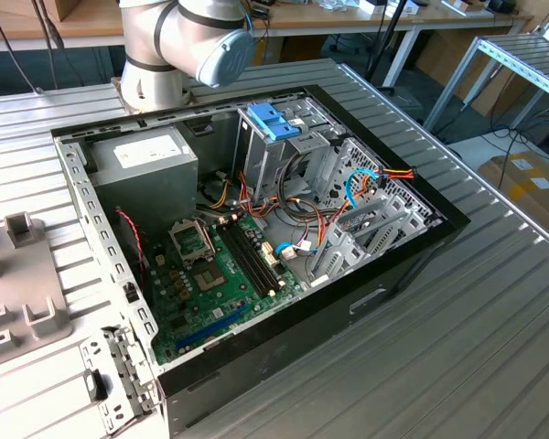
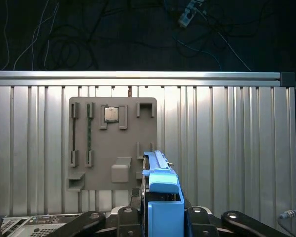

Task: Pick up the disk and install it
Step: 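Pick up the disk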

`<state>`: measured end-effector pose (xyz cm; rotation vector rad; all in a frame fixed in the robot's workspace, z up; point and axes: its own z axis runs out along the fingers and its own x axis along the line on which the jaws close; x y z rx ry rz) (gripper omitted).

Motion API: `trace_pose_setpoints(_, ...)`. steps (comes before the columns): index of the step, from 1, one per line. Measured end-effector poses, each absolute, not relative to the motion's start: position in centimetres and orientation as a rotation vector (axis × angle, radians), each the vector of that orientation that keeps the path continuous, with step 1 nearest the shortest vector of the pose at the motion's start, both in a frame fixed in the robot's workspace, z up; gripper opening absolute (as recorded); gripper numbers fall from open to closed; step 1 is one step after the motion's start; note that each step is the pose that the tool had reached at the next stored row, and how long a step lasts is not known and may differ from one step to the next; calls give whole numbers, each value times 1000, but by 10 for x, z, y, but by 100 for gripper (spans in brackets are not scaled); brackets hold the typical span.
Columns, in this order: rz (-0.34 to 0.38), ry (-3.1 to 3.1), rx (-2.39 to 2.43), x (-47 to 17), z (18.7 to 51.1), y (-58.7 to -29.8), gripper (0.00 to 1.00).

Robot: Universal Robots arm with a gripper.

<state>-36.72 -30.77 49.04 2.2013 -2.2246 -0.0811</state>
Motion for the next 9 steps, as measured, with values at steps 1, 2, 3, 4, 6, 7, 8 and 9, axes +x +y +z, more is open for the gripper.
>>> trace_pose_setpoints(1,-81,-2225,2201,-366,490,-308,37)
trace_pose_setpoints(2,-81,-2225,2201,-366,490,-308,37)
trace_pose_setpoints(3,-81,-2225,2201,-364,490,-308,37)
trace_pose_setpoints(4,-81,-2225,2201,-364,490,-308,37)
trace_pose_setpoints(6,-81,-2225,2201,-362,490,-308,37)
trace_pose_setpoints(7,-81,-2225,2201,-360,490,-308,37)
trace_pose_setpoints(8,-81,-2225,2201,-360,490,-308,37)
trace_pose_setpoints(9,-81,-2225,2201,-358,490,-308,37)
